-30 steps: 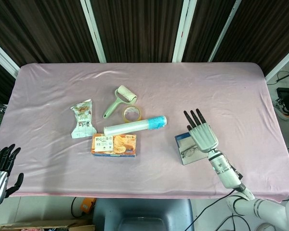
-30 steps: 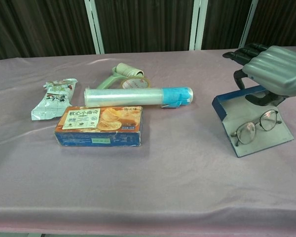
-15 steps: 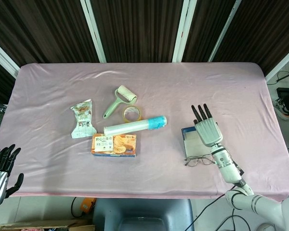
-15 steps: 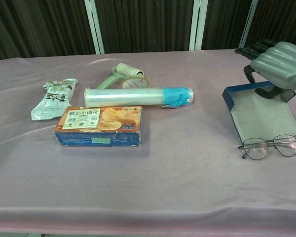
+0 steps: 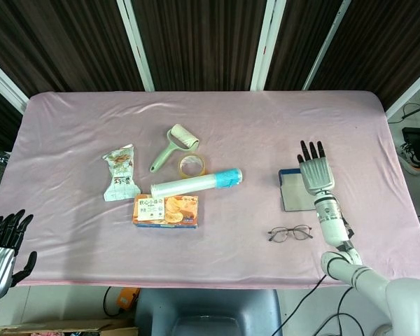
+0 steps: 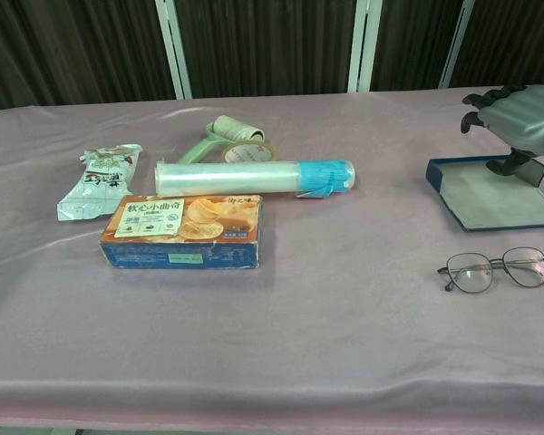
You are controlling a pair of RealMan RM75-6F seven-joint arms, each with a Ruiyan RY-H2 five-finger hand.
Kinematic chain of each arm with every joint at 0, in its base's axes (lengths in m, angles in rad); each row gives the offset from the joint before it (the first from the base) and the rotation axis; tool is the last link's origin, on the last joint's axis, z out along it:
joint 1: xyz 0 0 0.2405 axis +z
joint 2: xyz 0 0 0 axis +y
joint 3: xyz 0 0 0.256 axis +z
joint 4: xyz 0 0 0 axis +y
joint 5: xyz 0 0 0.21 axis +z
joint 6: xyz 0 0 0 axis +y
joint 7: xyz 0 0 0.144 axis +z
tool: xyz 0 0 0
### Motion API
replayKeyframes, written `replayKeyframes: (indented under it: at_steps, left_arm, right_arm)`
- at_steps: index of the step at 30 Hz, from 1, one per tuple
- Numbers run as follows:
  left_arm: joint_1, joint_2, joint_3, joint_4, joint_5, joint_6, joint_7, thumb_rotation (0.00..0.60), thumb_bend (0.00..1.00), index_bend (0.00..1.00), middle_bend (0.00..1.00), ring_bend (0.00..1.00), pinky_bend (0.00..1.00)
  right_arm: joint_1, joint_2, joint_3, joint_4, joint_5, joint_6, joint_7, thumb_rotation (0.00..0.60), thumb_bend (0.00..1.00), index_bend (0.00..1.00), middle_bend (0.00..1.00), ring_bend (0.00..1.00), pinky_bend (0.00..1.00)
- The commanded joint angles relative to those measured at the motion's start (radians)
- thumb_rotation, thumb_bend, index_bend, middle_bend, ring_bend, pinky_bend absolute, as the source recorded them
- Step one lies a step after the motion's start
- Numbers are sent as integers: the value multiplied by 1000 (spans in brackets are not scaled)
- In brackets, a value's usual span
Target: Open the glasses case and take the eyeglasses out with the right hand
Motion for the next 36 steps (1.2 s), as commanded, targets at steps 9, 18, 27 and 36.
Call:
replayKeyframes:
  at_steps: [9, 18, 27, 36]
  left_arm:
    - [5, -1, 4, -2, 7, 9, 3, 600, 415, 0, 0, 0, 0]
    - [3, -3, 7, -4, 14, 5, 9, 600, 414, 0, 0, 0, 0]
    - [5, -1, 8, -2, 18, 11, 4, 600, 415, 0, 0, 0, 0]
    - [7, 1, 7, -1, 15, 17, -5, 600, 415, 0, 0, 0, 0]
  right_arm:
    - [-109, 213, -91, -413, -129, 158, 96, 600, 440, 346, 37, 0, 0]
    - [-208, 403, -242, -694, -285, 235, 161, 600, 441, 497, 37, 0, 0]
    - [-221, 396, -274, -662, -276, 180, 205, 600, 441, 541, 34, 0, 0]
    - [-213, 366, -277, -630, -273, 144, 227, 600, 440, 556, 33, 0, 0]
